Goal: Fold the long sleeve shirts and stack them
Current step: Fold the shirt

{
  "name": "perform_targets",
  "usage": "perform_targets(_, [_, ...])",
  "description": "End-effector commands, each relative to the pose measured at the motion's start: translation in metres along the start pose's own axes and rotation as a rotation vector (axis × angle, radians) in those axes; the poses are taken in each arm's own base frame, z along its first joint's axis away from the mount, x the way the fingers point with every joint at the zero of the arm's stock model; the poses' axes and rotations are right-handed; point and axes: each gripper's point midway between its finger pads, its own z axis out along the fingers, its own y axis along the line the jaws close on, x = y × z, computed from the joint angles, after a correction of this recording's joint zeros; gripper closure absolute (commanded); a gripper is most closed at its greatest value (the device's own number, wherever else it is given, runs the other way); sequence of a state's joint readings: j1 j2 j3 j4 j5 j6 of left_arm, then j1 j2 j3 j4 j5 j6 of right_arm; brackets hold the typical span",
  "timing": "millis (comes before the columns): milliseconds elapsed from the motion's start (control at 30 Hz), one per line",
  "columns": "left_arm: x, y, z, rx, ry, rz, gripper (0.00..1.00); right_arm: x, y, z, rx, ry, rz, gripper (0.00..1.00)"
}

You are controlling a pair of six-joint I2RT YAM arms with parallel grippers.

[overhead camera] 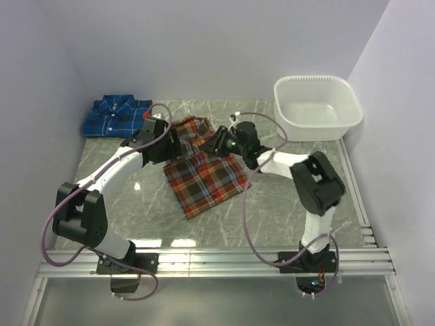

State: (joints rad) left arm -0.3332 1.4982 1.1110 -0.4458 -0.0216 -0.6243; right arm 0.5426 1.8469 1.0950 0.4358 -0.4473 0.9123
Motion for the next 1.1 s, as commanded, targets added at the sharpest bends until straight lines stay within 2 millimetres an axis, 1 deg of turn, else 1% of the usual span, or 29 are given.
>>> perform_targets(0, [-0.007,0.003,-0.014,0.025,-0.019,0.051,0.22,-0.006,0.025,0.029,-0.131,-0.031,0.039,0.57])
perform_targets(33, [-0.005,0.006,-0.012,0.018,-0.014,0.052,0.22,0.004,0.005,0.042,-0.107,-0.015,0.060,0.57])
perform_targets(100, [0.000,0.012,-0.010,0.010,-0.007,0.058,0.22,0.017,-0.017,0.052,-0.072,-0.002,0.105,0.57])
perform_targets(133, [0.001,0.013,-0.009,0.008,-0.007,0.056,0.22,0.027,-0.039,0.060,-0.043,0.009,0.129,0.57])
perform_targets(233, [0.009,0.017,-0.006,0.001,0.008,0.047,0.22,0.048,-0.074,0.065,0.020,0.033,0.171,0.57])
perform_targets(267, [0.009,0.017,-0.006,-0.001,0.011,0.046,0.22,0.052,-0.080,0.064,0.031,0.042,0.171,0.57])
perform_targets(300, [0.008,0.017,-0.005,-0.001,0.011,0.044,0.22,0.055,-0.079,0.064,0.025,0.057,0.171,0.57])
perform_targets(367, [0.007,0.016,-0.005,0.000,0.007,0.038,0.21,0.052,-0.068,0.060,-0.001,0.061,0.153,0.58])
perform_targets(400, [0.003,0.014,-0.006,0.004,0.001,0.037,0.21,0.037,-0.051,0.055,-0.028,0.038,0.110,0.58])
perform_targets(467, [-0.002,0.012,-0.006,0.010,-0.004,0.020,0.21,0.026,-0.041,0.048,-0.011,0.026,0.071,0.58])
perform_targets(500, [-0.007,0.008,-0.007,0.017,-0.012,0.013,0.21,0.006,-0.025,0.041,-0.032,-0.012,0.027,0.58])
perform_targets(567, [-0.016,0.006,-0.006,0.028,-0.032,-0.024,0.22,-0.009,-0.017,0.032,-0.037,-0.041,0.012,0.57])
perform_targets(600, [-0.022,0.002,-0.004,0.046,-0.034,-0.042,0.22,-0.020,-0.007,0.026,-0.057,-0.067,0.004,0.57])
perform_targets(633, [-0.027,-0.001,-0.002,0.061,-0.040,-0.070,0.22,-0.033,-0.010,0.021,-0.057,-0.099,0.010,0.57])
perform_targets(667, [-0.037,0.000,0.002,0.065,-0.060,-0.094,0.23,-0.039,-0.012,0.018,-0.055,-0.111,0.017,0.57])
perform_targets(733, [-0.049,-0.001,0.018,0.071,-0.062,-0.127,0.24,-0.047,-0.024,0.017,-0.038,-0.126,0.035,0.57])
perform_targets(767, [-0.056,0.004,0.024,0.066,-0.069,-0.160,0.25,-0.053,-0.033,0.015,-0.034,-0.135,0.049,0.57])
perform_targets(800, [-0.060,0.004,0.038,0.073,-0.066,-0.172,0.25,-0.052,-0.041,0.018,-0.035,-0.134,0.071,0.57])
perform_targets(833, [-0.064,0.011,0.045,0.064,-0.063,-0.205,0.26,-0.055,-0.048,0.018,-0.030,-0.133,0.084,0.57])
perform_targets(867, [-0.064,0.015,0.053,0.062,-0.054,-0.221,0.27,-0.053,-0.054,0.019,-0.023,-0.125,0.095,0.57])
perform_targets(900, [-0.059,0.022,0.068,0.056,-0.029,-0.239,0.27,-0.051,-0.063,0.023,-0.009,-0.119,0.101,0.57])
perform_targets(967, [-0.056,0.035,0.081,0.059,-0.009,-0.276,0.28,-0.048,-0.074,0.026,0.013,-0.114,0.106,0.57])
perform_targets(1000, [-0.046,0.045,0.092,0.038,0.015,-0.291,0.29,-0.044,-0.086,0.029,0.034,-0.107,0.118,0.57])
perform_targets(1033, [-0.048,0.054,0.097,0.028,0.004,-0.308,0.29,-0.042,-0.091,0.030,0.041,-0.108,0.124,0.57])
perform_targets(1067, [-0.041,0.063,0.105,0.010,0.020,-0.317,0.29,-0.038,-0.097,0.030,0.051,-0.105,0.139,0.57])
